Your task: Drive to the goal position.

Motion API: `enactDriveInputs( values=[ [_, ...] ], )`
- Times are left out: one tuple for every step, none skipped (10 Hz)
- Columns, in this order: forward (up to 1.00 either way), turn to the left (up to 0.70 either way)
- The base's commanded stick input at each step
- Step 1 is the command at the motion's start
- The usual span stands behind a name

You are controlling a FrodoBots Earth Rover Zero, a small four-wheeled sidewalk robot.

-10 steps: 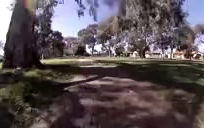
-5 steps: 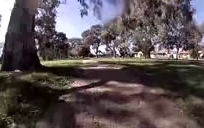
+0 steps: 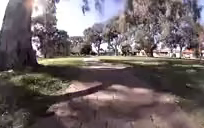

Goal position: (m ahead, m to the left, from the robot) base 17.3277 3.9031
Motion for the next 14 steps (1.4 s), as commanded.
enactDriveInputs(
  values=[
    [0.7,0.0],
    [0.7,0.0],
    [0.7,0.0],
    [0.7,0.0],
    [0.7,0.0],
    [0.7,0.0],
    [0.7,0.0],
    [0.7,0.0],
    [0.7,0.0],
    [0.7,0.0],
    [0.7,0.0],
    [0.7,0.0],
    [0.7,0.0],
    [0.7,0.0]
  ],
)
